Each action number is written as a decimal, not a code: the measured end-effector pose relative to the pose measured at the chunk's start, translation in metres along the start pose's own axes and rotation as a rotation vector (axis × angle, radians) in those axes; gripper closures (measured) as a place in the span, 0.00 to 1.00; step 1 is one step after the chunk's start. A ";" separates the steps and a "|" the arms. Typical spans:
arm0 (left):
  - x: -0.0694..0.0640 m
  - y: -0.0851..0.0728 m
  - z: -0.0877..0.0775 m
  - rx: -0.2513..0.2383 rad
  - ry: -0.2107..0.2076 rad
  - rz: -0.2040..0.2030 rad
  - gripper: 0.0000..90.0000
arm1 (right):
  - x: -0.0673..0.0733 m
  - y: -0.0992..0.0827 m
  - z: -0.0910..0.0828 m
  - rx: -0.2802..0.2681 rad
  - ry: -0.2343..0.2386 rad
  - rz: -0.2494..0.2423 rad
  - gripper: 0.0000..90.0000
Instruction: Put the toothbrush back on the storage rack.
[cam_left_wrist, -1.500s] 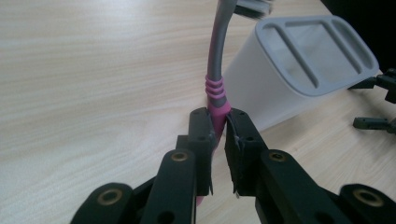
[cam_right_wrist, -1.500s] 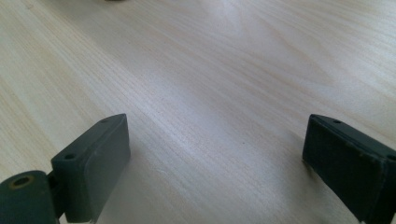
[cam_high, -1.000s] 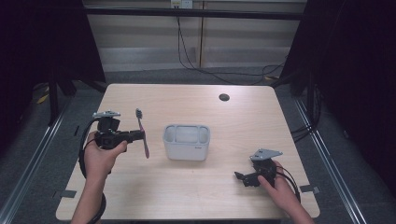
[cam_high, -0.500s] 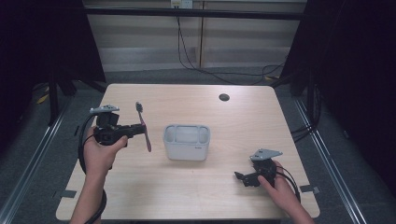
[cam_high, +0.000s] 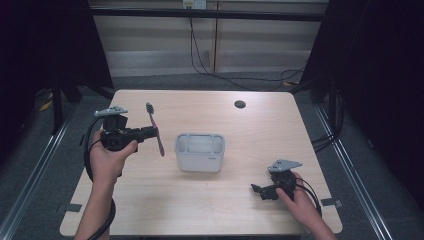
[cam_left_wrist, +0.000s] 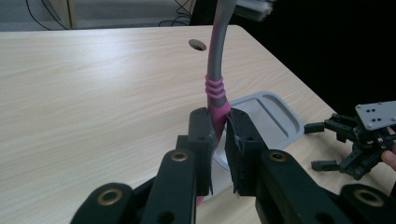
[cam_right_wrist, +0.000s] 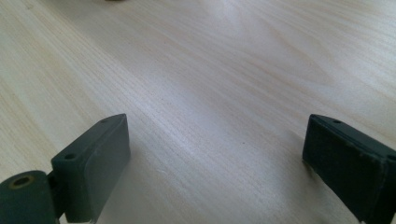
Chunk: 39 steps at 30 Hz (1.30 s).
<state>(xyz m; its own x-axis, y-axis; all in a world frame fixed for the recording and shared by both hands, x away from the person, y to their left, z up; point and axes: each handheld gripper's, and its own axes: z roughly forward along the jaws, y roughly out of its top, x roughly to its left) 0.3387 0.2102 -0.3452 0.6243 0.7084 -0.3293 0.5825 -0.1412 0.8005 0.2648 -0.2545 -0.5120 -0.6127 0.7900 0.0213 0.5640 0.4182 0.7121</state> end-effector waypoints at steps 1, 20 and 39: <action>0.000 0.000 0.000 0.000 0.000 0.000 0.90 | 0.000 0.000 0.000 0.000 0.000 0.000 0.08; -0.015 0.021 0.006 -0.041 -0.030 0.032 0.90 | 0.000 0.000 0.000 0.000 0.000 0.000 0.08; -0.022 0.026 0.024 -0.067 -0.027 0.053 0.90 | 0.000 0.000 0.000 0.000 0.000 0.000 0.08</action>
<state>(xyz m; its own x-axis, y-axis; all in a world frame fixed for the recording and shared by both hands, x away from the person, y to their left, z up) 0.3521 0.1746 -0.3294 0.6675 0.6824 -0.2980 0.5128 -0.1311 0.8485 0.2648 -0.2545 -0.5119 -0.6127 0.7900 0.0209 0.5639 0.4185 0.7120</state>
